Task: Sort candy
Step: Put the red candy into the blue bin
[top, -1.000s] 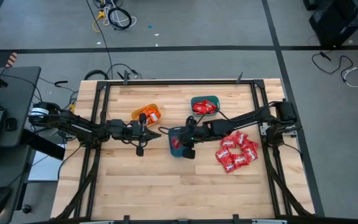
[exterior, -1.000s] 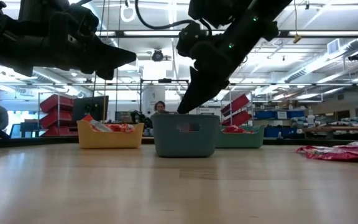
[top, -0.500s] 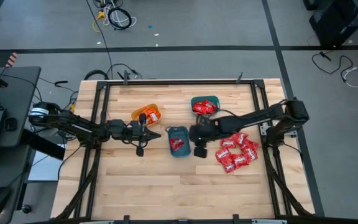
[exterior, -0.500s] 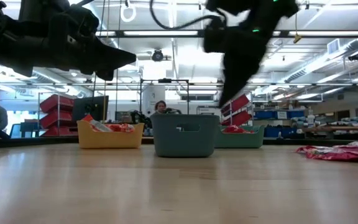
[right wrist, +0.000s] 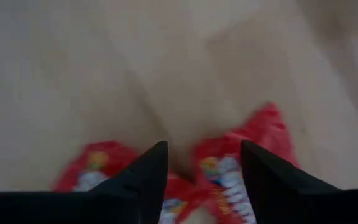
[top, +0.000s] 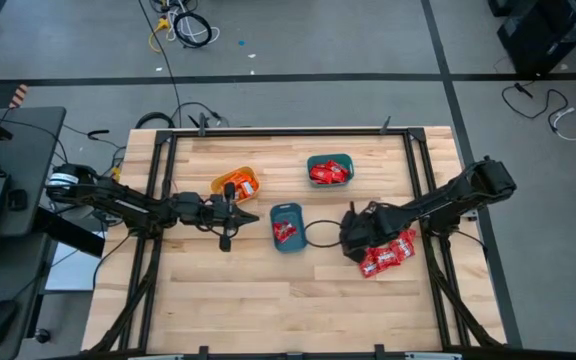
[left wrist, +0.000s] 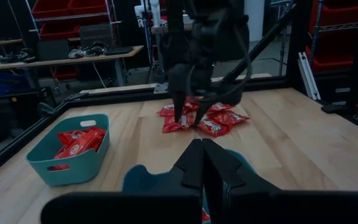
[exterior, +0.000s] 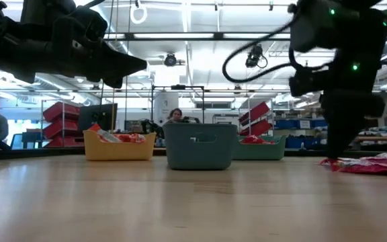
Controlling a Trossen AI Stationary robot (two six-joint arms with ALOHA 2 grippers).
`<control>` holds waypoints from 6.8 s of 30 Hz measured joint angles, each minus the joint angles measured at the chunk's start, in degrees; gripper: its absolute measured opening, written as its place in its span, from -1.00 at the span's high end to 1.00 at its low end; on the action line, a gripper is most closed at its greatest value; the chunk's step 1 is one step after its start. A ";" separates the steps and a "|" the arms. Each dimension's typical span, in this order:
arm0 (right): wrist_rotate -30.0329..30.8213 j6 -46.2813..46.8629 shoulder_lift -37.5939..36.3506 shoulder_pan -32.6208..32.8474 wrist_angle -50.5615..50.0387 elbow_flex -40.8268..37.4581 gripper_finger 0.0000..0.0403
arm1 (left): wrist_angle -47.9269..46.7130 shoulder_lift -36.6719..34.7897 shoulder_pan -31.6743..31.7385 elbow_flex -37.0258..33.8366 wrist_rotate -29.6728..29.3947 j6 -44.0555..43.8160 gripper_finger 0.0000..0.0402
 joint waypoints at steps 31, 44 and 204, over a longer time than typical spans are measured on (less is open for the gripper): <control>5.02 -8.95 0.61 -1.76 4.58 9.02 0.87 | -0.18 0.00 0.00 0.00 -0.02 -1.25 0.98; 1.78 -27.48 3.75 -3.98 36.93 12.53 0.93 | -0.46 0.02 0.00 0.00 -0.02 -1.48 0.98; -2.93 7.75 5.25 7.40 -9.77 11.37 -0.48 | -4.12 0.02 -0.02 0.00 -1.25 -1.88 0.99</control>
